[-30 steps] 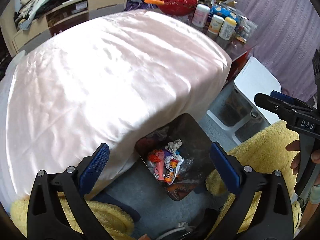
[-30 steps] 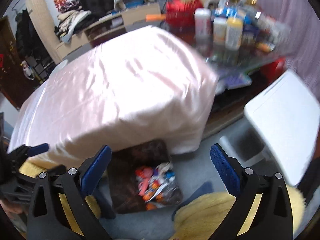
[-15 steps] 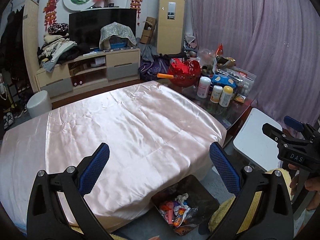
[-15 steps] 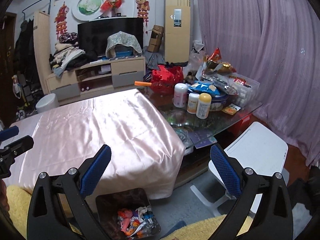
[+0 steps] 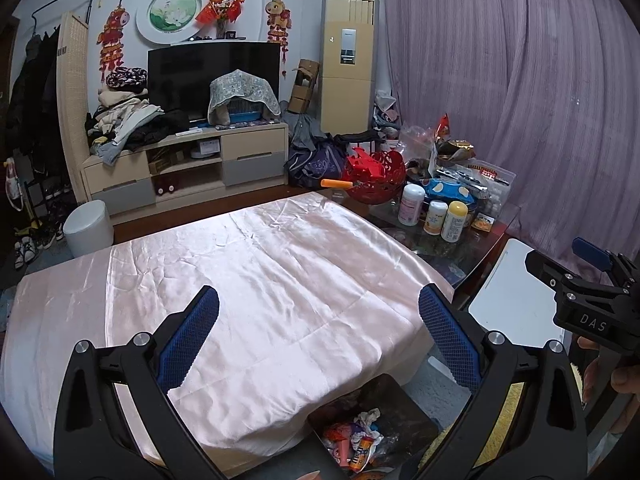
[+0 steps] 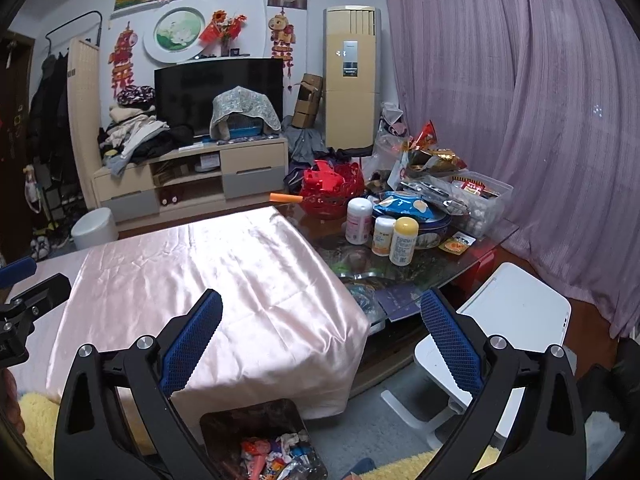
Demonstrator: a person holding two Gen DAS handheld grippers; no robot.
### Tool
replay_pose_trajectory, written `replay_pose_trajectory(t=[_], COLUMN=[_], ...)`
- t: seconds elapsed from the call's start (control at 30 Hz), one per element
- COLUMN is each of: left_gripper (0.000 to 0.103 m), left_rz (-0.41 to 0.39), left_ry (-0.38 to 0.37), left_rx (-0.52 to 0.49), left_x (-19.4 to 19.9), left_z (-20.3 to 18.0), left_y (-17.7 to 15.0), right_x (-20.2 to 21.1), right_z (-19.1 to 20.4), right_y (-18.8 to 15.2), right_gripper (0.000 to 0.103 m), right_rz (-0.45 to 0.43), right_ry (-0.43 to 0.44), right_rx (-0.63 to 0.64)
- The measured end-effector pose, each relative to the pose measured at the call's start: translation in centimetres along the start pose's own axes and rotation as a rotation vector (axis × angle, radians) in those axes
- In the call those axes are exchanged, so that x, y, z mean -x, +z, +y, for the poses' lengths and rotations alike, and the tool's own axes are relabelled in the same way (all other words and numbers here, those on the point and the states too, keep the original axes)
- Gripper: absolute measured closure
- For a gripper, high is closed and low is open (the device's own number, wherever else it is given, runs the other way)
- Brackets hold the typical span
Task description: Collect trash
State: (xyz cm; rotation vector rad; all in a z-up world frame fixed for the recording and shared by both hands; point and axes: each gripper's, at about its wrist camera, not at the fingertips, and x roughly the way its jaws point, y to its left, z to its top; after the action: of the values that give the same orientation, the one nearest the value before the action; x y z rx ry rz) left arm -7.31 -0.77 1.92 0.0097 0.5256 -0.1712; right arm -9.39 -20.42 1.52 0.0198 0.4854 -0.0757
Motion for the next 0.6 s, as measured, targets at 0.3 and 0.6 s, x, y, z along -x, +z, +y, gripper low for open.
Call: replay_pose_trajectory(t=[0.3, 0.6], left_gripper=[0.008, 0.008], left_rz=[-0.018, -0.015], left_ry=[-0.004, 0.008], left_rx=[-0.005, -0.008], left_x=[0.7, 1.4], left_z=[-0.4, -1.0], left_y=[-0.5, -1.5], right_x=[1.5, 2.9], right_z=[0.5, 1.0], right_y=[-0.9, -1.5], right_gripper=[0.003, 0.003], right_rz=[-0.023, -0.040], right_ry=[-0.003, 0.002], right_rx=[0.021, 0.041])
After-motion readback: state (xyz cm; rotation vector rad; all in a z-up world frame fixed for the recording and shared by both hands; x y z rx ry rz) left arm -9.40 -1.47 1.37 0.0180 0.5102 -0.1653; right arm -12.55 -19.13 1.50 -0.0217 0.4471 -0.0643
